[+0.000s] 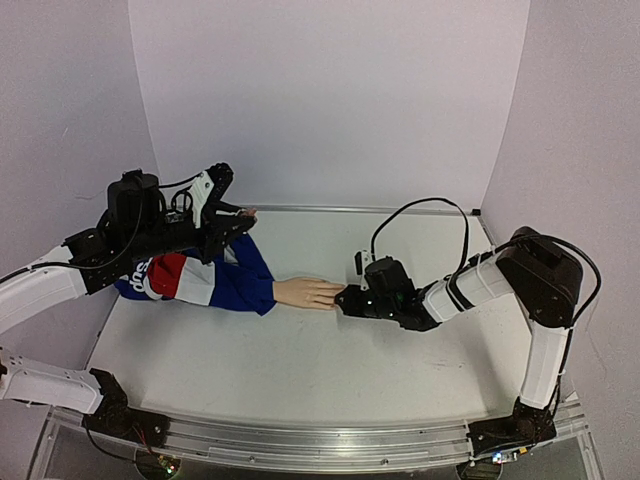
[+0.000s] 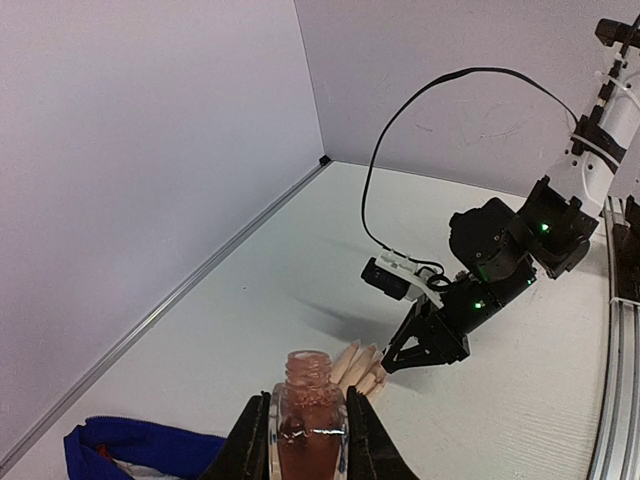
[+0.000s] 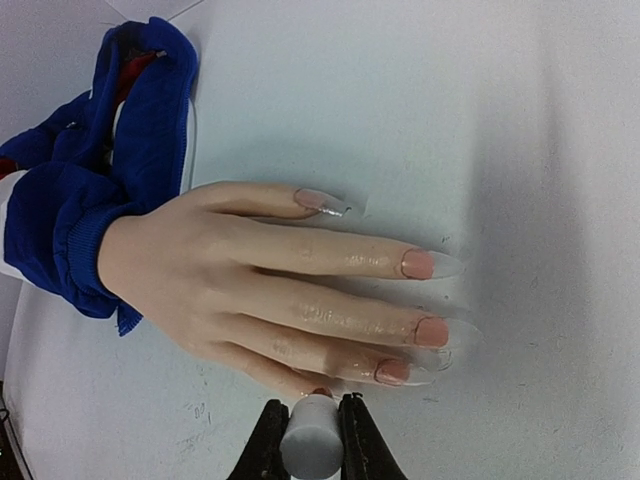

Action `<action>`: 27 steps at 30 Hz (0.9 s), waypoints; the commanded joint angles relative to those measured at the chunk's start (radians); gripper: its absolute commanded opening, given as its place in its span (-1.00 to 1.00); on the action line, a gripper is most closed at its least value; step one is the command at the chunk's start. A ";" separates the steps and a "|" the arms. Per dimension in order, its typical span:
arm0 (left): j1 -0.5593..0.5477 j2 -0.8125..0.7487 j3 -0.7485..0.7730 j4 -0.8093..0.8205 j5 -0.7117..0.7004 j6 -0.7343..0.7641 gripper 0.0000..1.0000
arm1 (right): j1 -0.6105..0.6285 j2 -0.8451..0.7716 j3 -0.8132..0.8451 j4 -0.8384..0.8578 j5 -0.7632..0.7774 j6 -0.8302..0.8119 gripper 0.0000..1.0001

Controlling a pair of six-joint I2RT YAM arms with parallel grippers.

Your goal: Paint the nails

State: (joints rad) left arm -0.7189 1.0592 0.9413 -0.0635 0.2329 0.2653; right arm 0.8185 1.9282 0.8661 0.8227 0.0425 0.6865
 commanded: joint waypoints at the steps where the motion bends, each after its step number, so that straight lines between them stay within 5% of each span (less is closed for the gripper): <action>1: 0.003 -0.017 0.010 0.032 0.015 0.009 -1.00 | -0.002 -0.024 -0.011 -0.004 0.022 0.014 -1.00; 27: 0.003 -0.013 0.008 0.030 0.021 0.009 -1.00 | -0.001 -0.030 -0.006 -0.032 0.062 0.025 -1.00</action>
State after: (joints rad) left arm -0.7189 1.0595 0.9413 -0.0639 0.2390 0.2649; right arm 0.8188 1.9282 0.8543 0.7998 0.0753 0.7040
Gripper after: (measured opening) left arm 0.216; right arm 0.144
